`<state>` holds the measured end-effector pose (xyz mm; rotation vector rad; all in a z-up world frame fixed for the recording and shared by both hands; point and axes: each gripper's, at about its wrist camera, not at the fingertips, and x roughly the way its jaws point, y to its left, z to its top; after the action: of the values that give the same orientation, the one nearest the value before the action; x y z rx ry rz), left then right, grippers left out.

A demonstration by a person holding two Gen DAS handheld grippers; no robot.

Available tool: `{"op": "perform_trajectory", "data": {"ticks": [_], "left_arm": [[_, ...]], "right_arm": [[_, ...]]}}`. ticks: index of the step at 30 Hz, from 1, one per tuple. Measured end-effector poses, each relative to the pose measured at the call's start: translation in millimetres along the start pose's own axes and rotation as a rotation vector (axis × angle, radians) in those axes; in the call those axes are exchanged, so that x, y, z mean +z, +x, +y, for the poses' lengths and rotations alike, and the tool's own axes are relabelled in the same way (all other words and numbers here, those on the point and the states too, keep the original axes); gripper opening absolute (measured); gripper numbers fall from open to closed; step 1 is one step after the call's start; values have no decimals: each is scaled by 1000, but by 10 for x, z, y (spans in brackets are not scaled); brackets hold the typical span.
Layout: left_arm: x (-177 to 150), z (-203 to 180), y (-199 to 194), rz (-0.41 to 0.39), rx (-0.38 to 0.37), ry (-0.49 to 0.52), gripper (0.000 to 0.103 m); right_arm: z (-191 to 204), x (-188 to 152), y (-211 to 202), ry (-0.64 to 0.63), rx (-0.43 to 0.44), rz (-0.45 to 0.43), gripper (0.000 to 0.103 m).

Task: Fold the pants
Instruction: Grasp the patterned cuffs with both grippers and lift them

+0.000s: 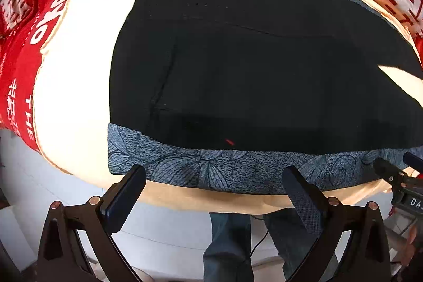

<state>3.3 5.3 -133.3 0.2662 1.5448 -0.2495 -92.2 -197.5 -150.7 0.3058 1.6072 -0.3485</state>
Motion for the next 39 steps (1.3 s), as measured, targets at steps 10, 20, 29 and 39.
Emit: {"op": "perform_trajectory", "data": {"ticks": [10, 20, 29, 39], "left_arm": [[-47, 147, 21, 4, -7, -44, 103], [-177, 470, 59, -8, -81, -128, 103], [-288, 716, 216, -28, -201, -193, 103], [-430, 711, 408, 4, -344, -232, 103]], "right_arm": [[67, 8, 34, 10, 66, -19, 103], [81, -169, 83, 114, 555, -4, 100], [402, -480, 733, 174, 827, 126, 79], [442, -278, 683, 295, 1033, 21, 76]]}}
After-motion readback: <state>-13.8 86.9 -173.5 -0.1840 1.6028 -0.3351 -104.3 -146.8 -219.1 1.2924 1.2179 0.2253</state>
